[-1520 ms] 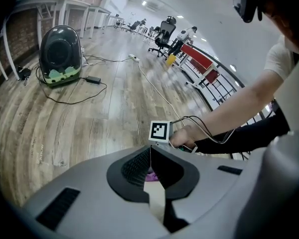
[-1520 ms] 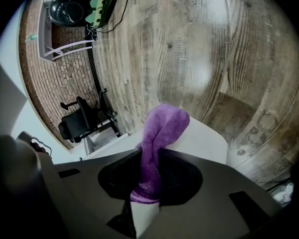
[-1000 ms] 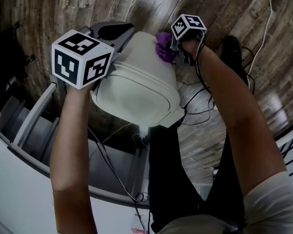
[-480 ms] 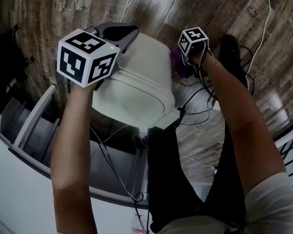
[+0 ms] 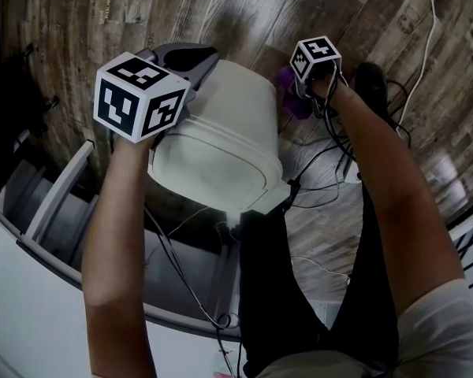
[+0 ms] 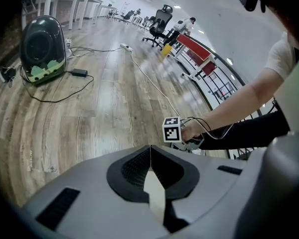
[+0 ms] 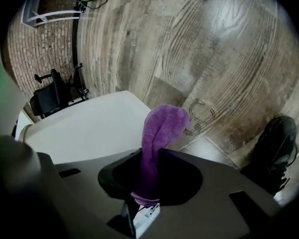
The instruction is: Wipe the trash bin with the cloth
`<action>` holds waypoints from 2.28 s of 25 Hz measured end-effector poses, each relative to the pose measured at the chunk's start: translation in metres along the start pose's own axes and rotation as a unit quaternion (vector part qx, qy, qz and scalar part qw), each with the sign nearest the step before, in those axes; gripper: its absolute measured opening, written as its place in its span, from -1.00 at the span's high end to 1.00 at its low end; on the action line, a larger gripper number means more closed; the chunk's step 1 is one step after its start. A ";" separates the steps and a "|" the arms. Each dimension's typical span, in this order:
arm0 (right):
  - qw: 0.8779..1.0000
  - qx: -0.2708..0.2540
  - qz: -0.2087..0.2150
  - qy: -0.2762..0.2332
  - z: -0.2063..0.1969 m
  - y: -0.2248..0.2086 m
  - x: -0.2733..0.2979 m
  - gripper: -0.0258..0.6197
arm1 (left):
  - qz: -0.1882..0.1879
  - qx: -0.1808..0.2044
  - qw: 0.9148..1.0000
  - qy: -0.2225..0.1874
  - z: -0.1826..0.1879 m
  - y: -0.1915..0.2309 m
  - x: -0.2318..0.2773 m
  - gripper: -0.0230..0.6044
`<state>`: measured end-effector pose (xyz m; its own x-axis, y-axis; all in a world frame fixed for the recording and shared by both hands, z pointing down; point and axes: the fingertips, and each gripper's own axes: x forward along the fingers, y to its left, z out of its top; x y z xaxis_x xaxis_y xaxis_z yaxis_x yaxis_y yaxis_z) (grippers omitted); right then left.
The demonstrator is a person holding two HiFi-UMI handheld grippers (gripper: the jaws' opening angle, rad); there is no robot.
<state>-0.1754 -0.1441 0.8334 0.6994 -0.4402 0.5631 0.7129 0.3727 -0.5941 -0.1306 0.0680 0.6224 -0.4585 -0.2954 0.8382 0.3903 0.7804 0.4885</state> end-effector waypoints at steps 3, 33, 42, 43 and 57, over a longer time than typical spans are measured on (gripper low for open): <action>0.999 -0.013 0.020 -0.028 0.030 0.018 -0.001 0.64 | 0.004 -0.001 1.000 0.002 -0.006 0.009 -0.002 0.91; 0.979 -0.201 -0.007 -0.035 0.130 0.088 0.071 0.64 | 0.012 -0.010 1.000 -0.007 -0.055 0.064 -0.004 0.91; 0.979 -0.200 -0.028 0.009 0.084 0.040 0.073 0.64 | -0.003 0.014 1.000 0.007 -0.034 0.051 0.012 0.91; 0.980 -0.196 -0.031 0.013 0.078 0.033 0.072 0.64 | -0.005 0.016 1.000 0.007 -0.030 0.049 0.015 0.91; 0.961 -0.231 -0.064 0.136 -0.050 -0.041 0.074 0.64 | -0.040 0.031 0.998 0.035 0.001 -0.001 0.061 0.91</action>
<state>-0.1554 -0.2326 0.8709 0.5242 -0.6784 0.5148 0.6493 -0.0728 -0.7571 -0.1601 0.0496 0.6730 -0.4288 -0.3938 0.8130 0.3037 0.7848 0.5403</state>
